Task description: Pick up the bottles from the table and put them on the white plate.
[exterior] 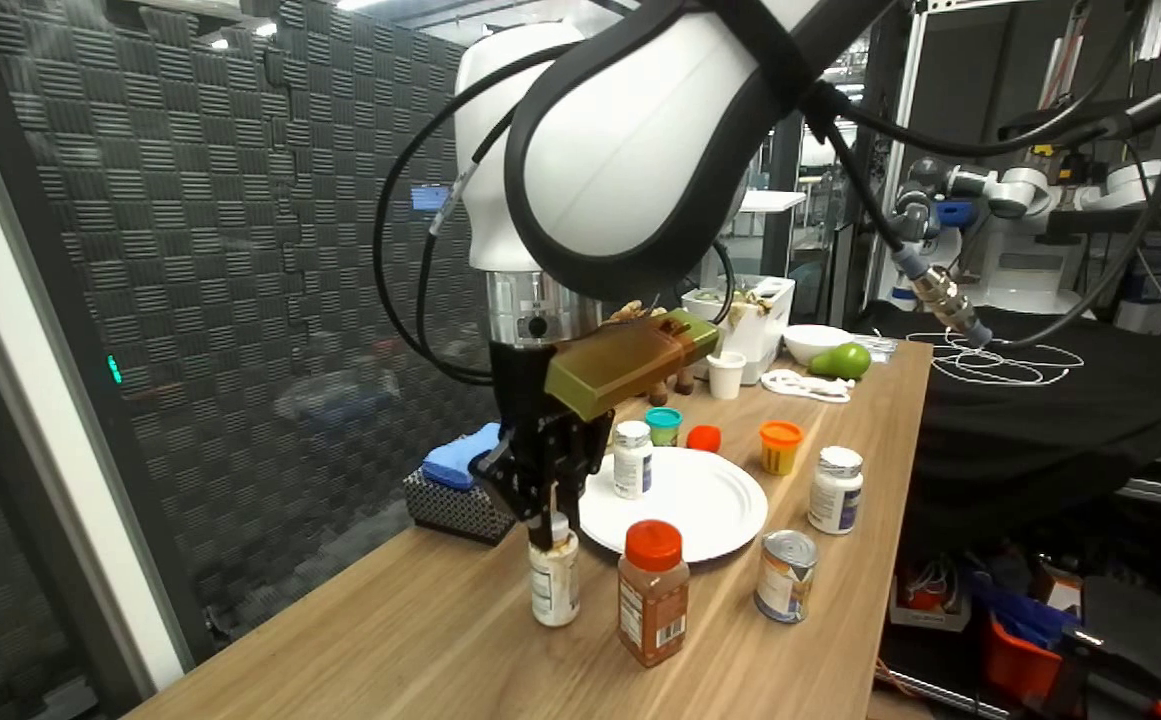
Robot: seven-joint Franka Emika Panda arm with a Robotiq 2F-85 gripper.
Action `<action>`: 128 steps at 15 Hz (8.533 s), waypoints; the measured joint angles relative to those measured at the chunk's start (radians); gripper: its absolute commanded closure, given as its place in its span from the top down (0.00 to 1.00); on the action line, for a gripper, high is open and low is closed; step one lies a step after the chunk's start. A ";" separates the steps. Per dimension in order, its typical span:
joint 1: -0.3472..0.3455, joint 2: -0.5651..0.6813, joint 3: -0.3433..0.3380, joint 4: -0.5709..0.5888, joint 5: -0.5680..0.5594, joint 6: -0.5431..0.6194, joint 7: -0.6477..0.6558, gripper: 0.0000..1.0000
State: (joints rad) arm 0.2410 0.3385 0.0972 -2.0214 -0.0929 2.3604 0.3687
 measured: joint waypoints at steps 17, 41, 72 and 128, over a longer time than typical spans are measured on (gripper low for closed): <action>-0.081 -0.152 -0.079 -0.043 -0.006 -0.043 0.049 0.10; -0.106 0.015 -0.137 0.012 -0.003 0.046 0.135 0.58; -0.034 -0.242 0.049 -0.324 -0.019 0.096 0.270 0.75; -0.135 -0.139 -0.049 -0.230 -0.022 0.159 -0.023 1.00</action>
State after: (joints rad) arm 0.1063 0.1997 0.0487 -2.2510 -0.1151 2.5197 0.3454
